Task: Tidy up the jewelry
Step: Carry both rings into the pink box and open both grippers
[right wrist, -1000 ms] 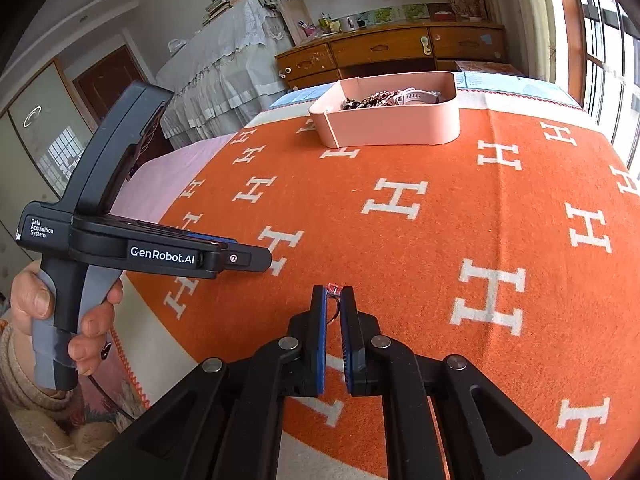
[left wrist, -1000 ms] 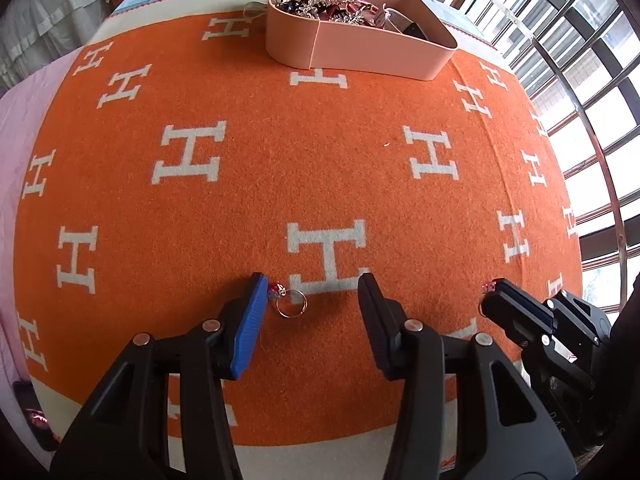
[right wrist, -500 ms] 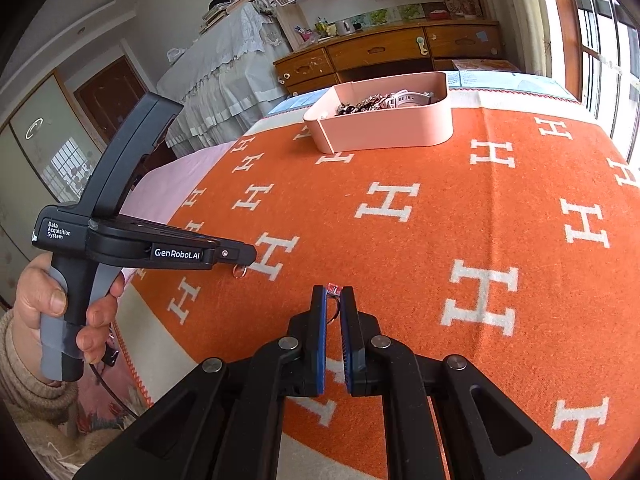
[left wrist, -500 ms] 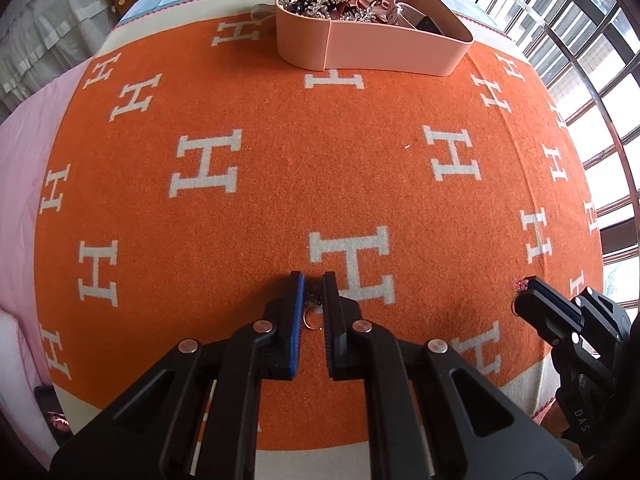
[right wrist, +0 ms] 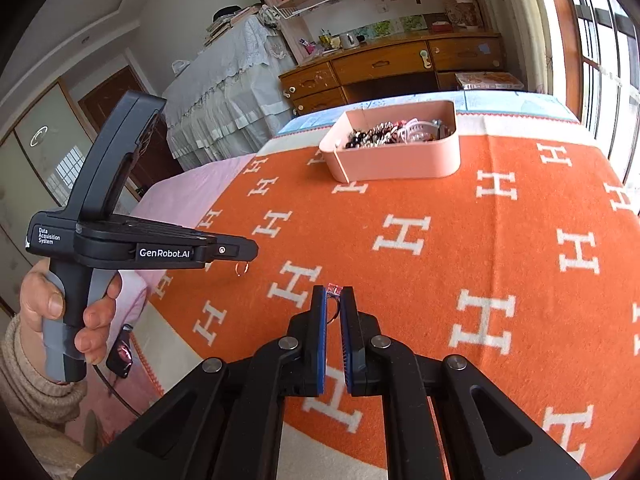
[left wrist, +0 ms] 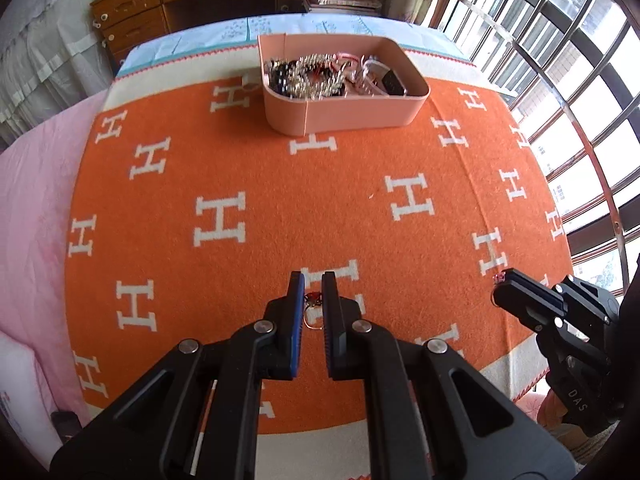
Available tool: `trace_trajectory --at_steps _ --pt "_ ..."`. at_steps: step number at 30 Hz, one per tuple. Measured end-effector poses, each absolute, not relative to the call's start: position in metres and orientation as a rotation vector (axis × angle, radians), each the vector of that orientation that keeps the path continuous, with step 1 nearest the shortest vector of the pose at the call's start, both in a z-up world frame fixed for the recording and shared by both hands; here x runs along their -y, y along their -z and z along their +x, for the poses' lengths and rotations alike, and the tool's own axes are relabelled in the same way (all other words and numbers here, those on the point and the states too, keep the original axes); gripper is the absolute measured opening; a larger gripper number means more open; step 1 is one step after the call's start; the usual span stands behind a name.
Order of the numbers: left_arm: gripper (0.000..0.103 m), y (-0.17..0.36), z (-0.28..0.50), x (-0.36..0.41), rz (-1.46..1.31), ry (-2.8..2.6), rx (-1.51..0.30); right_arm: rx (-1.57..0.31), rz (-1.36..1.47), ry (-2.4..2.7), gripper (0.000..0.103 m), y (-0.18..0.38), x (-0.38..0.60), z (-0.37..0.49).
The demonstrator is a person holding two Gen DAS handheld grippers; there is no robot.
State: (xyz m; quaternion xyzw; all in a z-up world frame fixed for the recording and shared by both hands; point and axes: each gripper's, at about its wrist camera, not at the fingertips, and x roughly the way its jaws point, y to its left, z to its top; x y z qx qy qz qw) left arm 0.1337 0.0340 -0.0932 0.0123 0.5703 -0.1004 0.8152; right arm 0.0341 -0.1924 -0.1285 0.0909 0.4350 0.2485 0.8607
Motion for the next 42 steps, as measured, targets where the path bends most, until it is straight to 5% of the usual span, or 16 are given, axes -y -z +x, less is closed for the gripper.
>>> trace_trajectory --at_steps 13,26,27,29,31,36,42 --pt "0.006 -0.044 0.233 -0.014 0.092 0.220 -0.998 -0.861 0.296 -0.463 0.006 0.005 0.206 0.187" --pt "0.007 0.051 0.354 -0.006 0.062 0.176 -1.153 -0.986 0.194 -0.264 0.006 0.065 0.198 0.326" --pt "0.011 0.063 0.359 -0.004 0.056 0.188 -1.176 -0.997 0.183 -0.246 0.007 0.072 0.198 0.332" --pt "0.035 0.076 0.364 0.000 0.044 0.220 -1.211 -1.021 0.173 -0.227 0.008 0.088 0.200 0.342" --pt "0.085 0.085 0.363 -0.001 0.048 0.220 -1.199 -1.037 0.171 -0.216 0.013 0.100 0.203 0.348" --pt "0.087 0.086 0.360 -0.005 0.051 0.206 -1.166 -1.030 0.184 -0.201 0.033 0.118 0.212 0.352" --pt "0.087 0.074 0.351 -0.012 0.085 0.173 -1.129 -1.018 0.193 -0.181 0.034 0.113 0.215 0.340"
